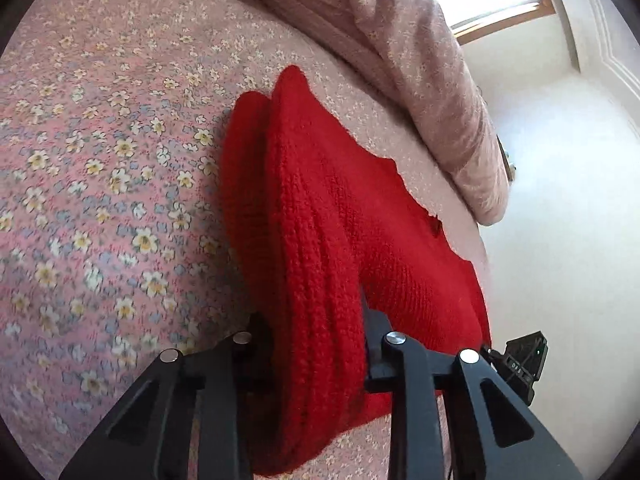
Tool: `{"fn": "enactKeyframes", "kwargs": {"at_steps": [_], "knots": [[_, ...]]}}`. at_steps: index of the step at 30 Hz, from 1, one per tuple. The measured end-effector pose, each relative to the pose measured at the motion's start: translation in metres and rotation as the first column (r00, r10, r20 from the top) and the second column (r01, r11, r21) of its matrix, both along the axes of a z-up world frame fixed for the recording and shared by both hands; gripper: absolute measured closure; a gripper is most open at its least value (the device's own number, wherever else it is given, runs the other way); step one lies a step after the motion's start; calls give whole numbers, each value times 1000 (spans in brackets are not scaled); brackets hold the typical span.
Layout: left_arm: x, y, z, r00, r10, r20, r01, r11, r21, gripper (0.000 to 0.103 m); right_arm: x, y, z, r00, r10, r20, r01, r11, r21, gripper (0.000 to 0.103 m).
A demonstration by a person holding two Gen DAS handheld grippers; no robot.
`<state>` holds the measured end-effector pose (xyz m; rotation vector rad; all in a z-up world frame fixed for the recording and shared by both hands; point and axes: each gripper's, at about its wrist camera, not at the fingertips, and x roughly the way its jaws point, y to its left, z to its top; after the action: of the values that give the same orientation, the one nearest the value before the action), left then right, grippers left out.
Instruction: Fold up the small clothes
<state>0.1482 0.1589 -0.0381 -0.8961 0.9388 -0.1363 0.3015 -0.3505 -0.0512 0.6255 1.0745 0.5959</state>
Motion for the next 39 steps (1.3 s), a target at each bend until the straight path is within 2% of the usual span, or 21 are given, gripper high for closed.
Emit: {"fn": "enactKeyframes", "kwargs": {"at_steps": [6,11,13,16,18,19,22,23,25,28,29,31,33,34,36,39], "knots": [[-48,6,12,999,-48,-5,48,998,29,83,-26,-10,13,1000,3,11,-3,1000,-6,84],[-102,2,9,995,-90,-40,92,994,52,82,-77,-23,17,1000,21,-19,-21,1000,-3,84],[-122,2,7,994,-90,-66,94,994,64,78,-98,-27,15,999,20,-29,-21,1000,-11,83],[-130,4,9,989,-69,-131,89,984,154,67,-110,-26,3,999,20,-42,-23,998,-62,83],[-142,13,19,991,-21,-134,46,982,184,67,-106,-29,-1,999,11,-44,-14,998,-54,82],[-153,18,28,993,22,-119,5,975,224,67,-106,-30,-1,999,8,-41,-10,999,-47,82],[-170,16,52,990,102,-95,-59,923,379,68,-108,-28,3,999,12,-32,-14,997,-81,82],[-172,12,57,990,109,-91,-65,918,390,68,-107,-25,5,999,14,-31,-17,995,-100,82],[-170,-3,70,993,99,-68,-65,921,384,69,-106,-21,8,999,13,-32,-16,993,-119,82],[-154,-44,87,997,67,-27,-50,904,425,71,-106,-19,14,1000,6,-15,-7,992,-129,81],[-147,-60,91,998,55,-14,-43,900,434,77,-106,-17,17,1000,4,-9,-5,992,-130,81],[-116,-101,94,1000,-7,1,6,909,417,85,-108,-17,22,1000,6,11,-4,991,-134,82],[-91,-139,97,996,-84,-2,78,908,412,93,-110,-16,28,1000,12,28,-8,989,-146,82],[-84,-160,96,991,-133,-8,125,899,421,98,-111,-15,30,999,15,32,-10,988,-152,82],[-77,-184,90,983,-186,-6,171,890,423,99,-112,-14,32,999,17,38,-11,987,-161,82],[-70,-200,63,977,-197,-83,213,866,452,101,-113,-14,34,999,25,42,-17,985,-172,82]]}}
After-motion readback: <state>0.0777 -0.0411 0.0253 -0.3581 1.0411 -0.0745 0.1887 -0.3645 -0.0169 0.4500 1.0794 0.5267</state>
